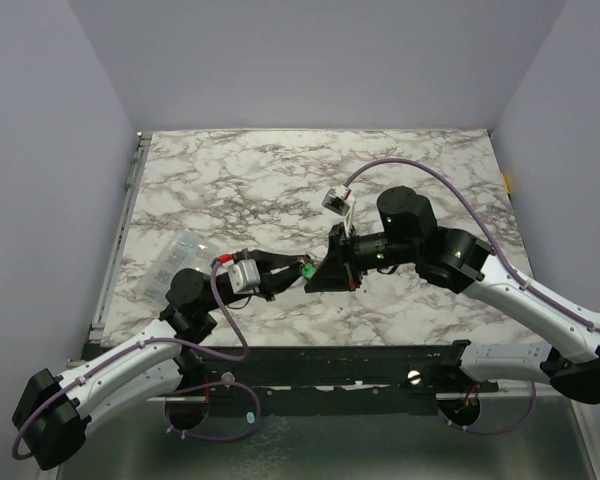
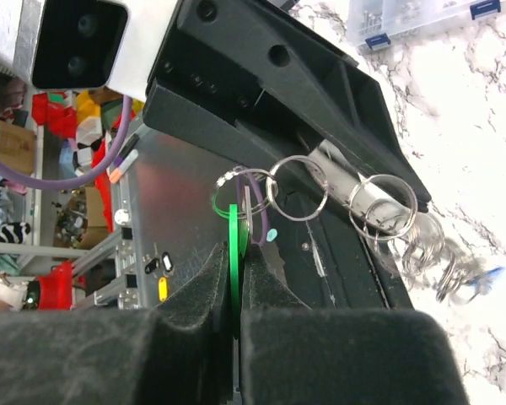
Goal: Put the keys on the keyring
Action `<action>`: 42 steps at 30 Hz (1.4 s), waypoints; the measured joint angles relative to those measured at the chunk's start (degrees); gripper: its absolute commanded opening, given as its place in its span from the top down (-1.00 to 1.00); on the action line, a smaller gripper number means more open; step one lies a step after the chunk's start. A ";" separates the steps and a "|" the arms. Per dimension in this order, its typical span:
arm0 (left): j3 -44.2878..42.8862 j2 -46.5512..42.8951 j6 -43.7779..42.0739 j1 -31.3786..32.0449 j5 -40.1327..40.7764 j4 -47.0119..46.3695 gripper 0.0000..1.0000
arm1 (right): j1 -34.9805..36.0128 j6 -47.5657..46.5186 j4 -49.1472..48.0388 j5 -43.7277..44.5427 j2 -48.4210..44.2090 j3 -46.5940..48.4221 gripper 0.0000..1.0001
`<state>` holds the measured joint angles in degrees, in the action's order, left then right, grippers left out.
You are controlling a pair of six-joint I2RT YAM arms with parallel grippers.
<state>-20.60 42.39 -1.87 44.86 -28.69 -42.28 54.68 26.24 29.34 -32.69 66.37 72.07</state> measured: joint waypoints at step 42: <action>8.72 -10.05 -50.99 2.62 7.30 20.37 -0.40 | -1.86 0.20 24.41 4.98 7.93 11.10 0.99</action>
<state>-11.88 32.34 -52.86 47.48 -21.39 -21.91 52.82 26.44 53.76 -27.70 74.30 83.18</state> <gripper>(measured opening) 0.694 0.051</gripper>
